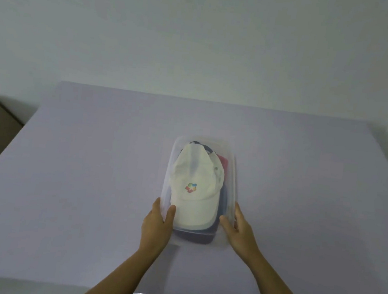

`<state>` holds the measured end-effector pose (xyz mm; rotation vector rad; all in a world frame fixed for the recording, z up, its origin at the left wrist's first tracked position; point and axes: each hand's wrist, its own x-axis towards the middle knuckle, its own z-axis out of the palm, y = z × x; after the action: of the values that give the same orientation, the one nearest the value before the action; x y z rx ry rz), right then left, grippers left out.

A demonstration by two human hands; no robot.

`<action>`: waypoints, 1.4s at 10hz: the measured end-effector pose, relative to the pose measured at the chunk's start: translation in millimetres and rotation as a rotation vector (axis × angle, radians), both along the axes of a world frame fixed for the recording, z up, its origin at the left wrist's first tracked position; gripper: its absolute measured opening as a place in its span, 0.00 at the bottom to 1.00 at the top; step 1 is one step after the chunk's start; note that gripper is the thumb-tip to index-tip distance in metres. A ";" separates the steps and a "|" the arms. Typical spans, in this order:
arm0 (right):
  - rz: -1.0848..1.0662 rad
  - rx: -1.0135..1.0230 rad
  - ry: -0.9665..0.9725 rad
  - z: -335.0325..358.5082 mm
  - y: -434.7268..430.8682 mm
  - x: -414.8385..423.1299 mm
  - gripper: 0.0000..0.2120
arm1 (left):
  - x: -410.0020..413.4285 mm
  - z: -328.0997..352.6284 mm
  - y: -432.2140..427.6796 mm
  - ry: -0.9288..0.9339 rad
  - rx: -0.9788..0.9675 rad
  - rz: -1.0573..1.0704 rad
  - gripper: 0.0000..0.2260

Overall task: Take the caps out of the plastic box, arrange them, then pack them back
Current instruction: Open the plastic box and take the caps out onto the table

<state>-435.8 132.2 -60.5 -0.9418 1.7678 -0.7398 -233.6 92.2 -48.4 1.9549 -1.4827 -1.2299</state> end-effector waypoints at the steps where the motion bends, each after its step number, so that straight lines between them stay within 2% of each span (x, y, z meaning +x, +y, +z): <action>1: -0.047 -0.009 -0.027 0.5 -4.2 9.9 0.31 | -3.0 -2.5 -1.4 -0.079 -0.027 0.098 0.27; 2: -0.100 -0.034 -0.032 1.8 -7.3 17.3 0.32 | -2.4 -0.5 0.1 -0.132 -0.024 0.218 0.24; 3: -0.173 -0.054 0.004 1.0 -9.4 23.8 0.33 | 0.4 -0.2 4.2 -0.126 0.028 0.271 0.18; 4: -0.191 -0.057 0.033 -0.9 -10.3 26.3 0.32 | 1.9 -0.3 3.5 -0.129 0.021 0.262 0.16; 5: -0.192 -0.049 0.087 -0.4 -9.6 29.2 0.31 | 4.7 0.9 0.2 -0.157 0.005 0.211 0.17; 6: -0.201 -0.049 0.120 0.0 -9.2 31.2 0.30 | 7.8 0.7 -2.6 -0.177 0.014 0.160 0.21; 7: -0.219 -0.048 0.139 -0.9 -10.9 33.7 0.29 | 12.1 7.8 -6.8 -0.188 0.076 0.108 0.28; 8: -0.225 -0.052 0.161 -0.8 -10.8 35.0 0.29 | 15.8 13.8 -9.3 -0.148 0.132 0.095 0.30; 14: -0.214 -0.063 0.227 -7.9 -12.8 33.8 0.29 | 18.8 16.1 -14.2 -0.147 0.162 0.017 0.24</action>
<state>-402.0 119.4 -68.5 -0.9163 2.0788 -0.8555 -214.8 78.0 -32.3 2.2017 -1.4728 -1.2571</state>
